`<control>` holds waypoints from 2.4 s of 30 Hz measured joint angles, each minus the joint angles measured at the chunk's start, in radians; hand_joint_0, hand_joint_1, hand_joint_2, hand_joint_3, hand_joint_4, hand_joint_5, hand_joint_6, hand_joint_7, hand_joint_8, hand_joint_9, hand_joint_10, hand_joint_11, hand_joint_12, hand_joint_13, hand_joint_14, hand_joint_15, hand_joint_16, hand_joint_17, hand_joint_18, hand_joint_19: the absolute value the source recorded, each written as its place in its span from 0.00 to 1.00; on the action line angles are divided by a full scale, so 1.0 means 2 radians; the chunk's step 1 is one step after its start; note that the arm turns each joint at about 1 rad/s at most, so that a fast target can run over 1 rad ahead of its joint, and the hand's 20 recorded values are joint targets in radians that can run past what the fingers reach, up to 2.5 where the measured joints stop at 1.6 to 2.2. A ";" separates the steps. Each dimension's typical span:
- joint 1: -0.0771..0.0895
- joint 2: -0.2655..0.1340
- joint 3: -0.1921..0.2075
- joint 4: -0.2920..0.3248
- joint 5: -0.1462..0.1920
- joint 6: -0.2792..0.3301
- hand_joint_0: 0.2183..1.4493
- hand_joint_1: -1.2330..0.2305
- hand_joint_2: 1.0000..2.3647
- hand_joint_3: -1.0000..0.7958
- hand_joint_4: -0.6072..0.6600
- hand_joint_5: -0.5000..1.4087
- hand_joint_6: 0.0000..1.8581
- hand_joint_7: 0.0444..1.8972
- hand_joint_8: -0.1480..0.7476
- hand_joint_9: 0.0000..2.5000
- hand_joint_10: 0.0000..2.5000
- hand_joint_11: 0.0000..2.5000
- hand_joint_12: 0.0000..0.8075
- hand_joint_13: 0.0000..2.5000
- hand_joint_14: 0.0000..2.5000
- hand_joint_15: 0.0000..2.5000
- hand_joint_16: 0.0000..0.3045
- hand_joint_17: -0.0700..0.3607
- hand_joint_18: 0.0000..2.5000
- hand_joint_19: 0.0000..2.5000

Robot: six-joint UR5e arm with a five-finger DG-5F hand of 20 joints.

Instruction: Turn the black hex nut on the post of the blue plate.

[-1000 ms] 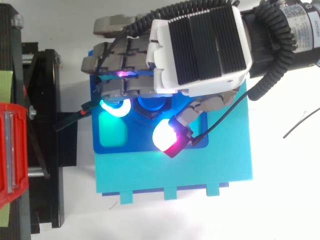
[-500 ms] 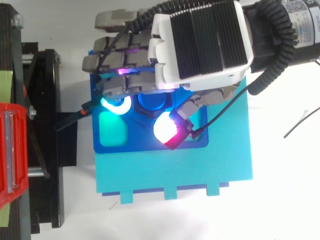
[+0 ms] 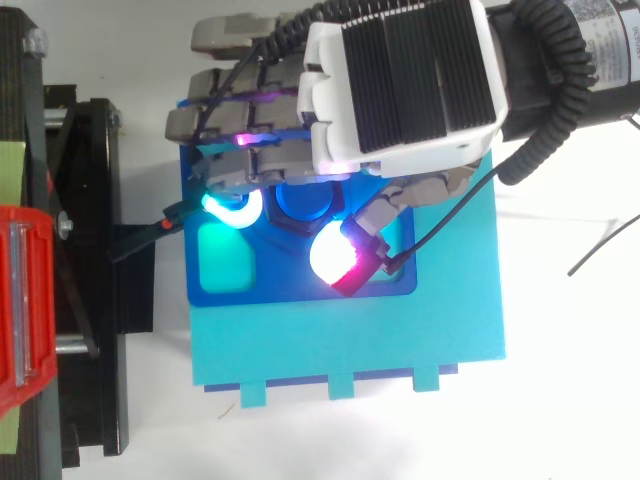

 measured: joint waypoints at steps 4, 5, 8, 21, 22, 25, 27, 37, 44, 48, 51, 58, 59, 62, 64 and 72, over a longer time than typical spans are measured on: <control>0.000 0.000 0.000 0.000 0.000 -0.001 0.17 0.32 0.00 0.28 0.63 0.15 0.27 0.53 0.42 0.12 0.00 0.03 0.44 0.13 0.00 0.03 0.18 0.46 0.06 0.03; 0.000 0.000 0.000 0.000 0.000 -0.001 0.16 0.33 0.00 0.28 0.63 0.15 0.27 0.53 0.43 0.12 0.00 0.03 0.45 0.13 0.00 0.03 0.19 0.46 0.06 0.03; -0.001 0.000 0.000 0.000 0.000 -0.001 0.15 0.34 0.00 0.28 0.63 0.14 0.27 0.51 0.44 0.11 0.00 0.02 0.46 0.12 0.00 0.02 0.20 0.48 0.05 0.03; 0.005 0.002 0.047 -0.039 -0.004 -0.028 0.14 0.44 0.00 0.28 0.61 0.14 0.27 0.42 0.44 0.09 0.00 0.00 0.48 0.10 0.00 0.02 0.21 0.49 0.02 0.04; 0.005 0.002 0.053 -0.049 -0.004 -0.033 0.14 0.45 0.00 0.28 0.61 0.14 0.27 0.42 0.44 0.09 0.00 0.00 0.48 0.09 0.00 0.02 0.21 0.49 0.02 0.04; 0.006 0.006 0.065 -0.085 -0.003 -0.048 0.15 0.46 0.00 0.28 0.61 0.14 0.27 0.40 0.44 0.09 0.00 0.00 0.48 0.09 0.00 0.02 0.21 0.49 0.01 0.04; 0.007 0.010 0.068 -0.107 -0.002 -0.058 0.15 0.46 0.00 0.28 0.61 0.14 0.27 0.40 0.44 0.09 0.00 0.00 0.48 0.09 0.00 0.01 0.21 0.49 0.00 0.04; 0.007 0.076 0.005 -0.130 0.033 -0.068 0.16 0.53 0.00 0.28 0.57 0.14 0.27 0.34 0.39 0.02 0.00 0.00 0.46 0.00 0.00 0.01 0.21 0.50 0.00 0.03; 0.009 0.150 -0.088 -0.075 0.059 -0.050 0.16 0.54 0.00 0.28 0.54 0.13 0.27 0.32 0.36 0.00 0.00 0.00 0.44 0.00 0.00 0.01 0.21 0.49 0.00 0.02; 0.013 0.201 -0.142 -0.024 0.083 -0.034 0.17 0.54 0.00 0.28 0.54 0.13 0.27 0.32 0.35 0.00 0.00 0.00 0.44 0.00 0.00 0.01 0.21 0.49 0.00 0.02; 0.018 0.230 -0.182 0.005 0.100 -0.017 0.17 0.54 0.00 0.28 0.54 0.13 0.27 0.32 0.35 0.00 0.00 0.00 0.44 0.00 0.00 0.01 0.21 0.49 0.00 0.02; 0.025 0.270 -0.271 0.033 0.125 0.012 0.17 0.54 0.00 0.28 0.54 0.13 0.27 0.31 0.34 0.00 0.00 0.00 0.44 0.00 0.00 0.00 0.21 0.49 0.00 0.02; 0.026 0.273 -0.286 0.036 0.129 0.018 0.17 0.54 0.00 0.28 0.54 0.13 0.27 0.32 0.35 0.00 0.00 0.00 0.44 0.00 0.00 0.00 0.21 0.49 0.00 0.02; 0.028 0.277 -0.312 0.043 0.138 0.039 0.17 0.54 0.00 0.28 0.55 0.13 0.27 0.31 0.35 0.00 0.00 0.00 0.44 0.00 0.00 0.00 0.21 0.49 0.00 0.02; 0.029 0.277 -0.319 0.047 0.141 0.057 0.17 0.55 0.00 0.28 0.55 0.13 0.27 0.31 0.35 0.00 0.00 0.00 0.44 0.00 0.00 0.01 0.21 0.49 0.00 0.02; 0.030 0.278 -0.325 0.053 0.145 0.159 0.17 0.54 0.00 0.28 0.55 0.13 0.27 0.30 0.35 0.00 0.00 0.00 0.44 0.00 0.00 0.01 0.21 0.49 0.00 0.02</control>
